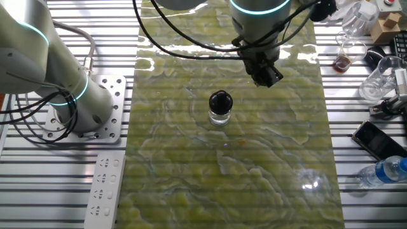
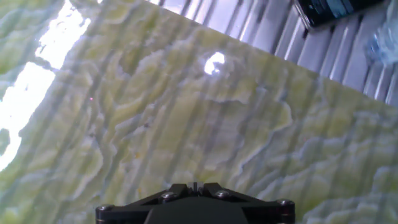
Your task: Unscrew the lid from the jar
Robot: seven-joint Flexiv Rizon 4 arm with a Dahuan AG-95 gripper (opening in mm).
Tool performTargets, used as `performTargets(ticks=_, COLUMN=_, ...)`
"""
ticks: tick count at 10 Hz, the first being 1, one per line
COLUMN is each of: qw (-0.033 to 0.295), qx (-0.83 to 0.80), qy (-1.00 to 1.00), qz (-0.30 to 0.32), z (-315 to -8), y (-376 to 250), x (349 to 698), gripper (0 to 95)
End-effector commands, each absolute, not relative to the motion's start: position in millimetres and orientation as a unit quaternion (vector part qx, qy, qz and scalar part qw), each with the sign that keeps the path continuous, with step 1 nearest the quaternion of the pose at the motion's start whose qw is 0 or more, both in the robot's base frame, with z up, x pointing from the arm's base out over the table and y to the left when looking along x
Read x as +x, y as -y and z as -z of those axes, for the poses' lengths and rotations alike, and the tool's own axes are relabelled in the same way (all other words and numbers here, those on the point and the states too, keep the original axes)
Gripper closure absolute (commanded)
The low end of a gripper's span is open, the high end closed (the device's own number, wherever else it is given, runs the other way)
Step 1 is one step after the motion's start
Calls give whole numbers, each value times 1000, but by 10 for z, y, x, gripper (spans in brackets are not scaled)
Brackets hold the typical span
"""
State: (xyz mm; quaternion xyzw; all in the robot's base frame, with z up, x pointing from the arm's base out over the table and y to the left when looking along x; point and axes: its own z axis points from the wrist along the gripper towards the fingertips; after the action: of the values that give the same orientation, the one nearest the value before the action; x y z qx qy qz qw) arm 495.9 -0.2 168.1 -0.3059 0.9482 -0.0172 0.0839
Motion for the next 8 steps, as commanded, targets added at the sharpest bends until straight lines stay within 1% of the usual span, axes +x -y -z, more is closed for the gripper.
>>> performTargets(ticks=1, qw=75, qx=-264, qy=-962, qz=9, z=-1694, y=-4, x=4966, gripper=950)
performTargets(ticks=2, qw=53, qx=-230, qy=-972, qz=1, z=-1730, y=-10, x=4964, gripper=950)
performTargets(ticks=3, qw=46, qx=-221, qy=-974, qz=0, z=-1745, y=-13, x=4962, gripper=950)
performTargets(ticks=4, qw=19, qx=-202, qy=-979, qz=-5, z=-1774, y=-18, x=4958, gripper=950)
performTargets(ticks=5, qw=2, qx=-189, qy=-982, qz=-7, z=-1781, y=-19, x=4957, gripper=950)
performTargets(ticks=7, qw=-16, qx=-165, qy=-986, qz=-8, z=-1781, y=-19, x=4957, gripper=950)
performTargets(ticks=8, qw=-18, qx=-163, qy=-986, qz=-8, z=-1781, y=-19, x=4957, gripper=950)
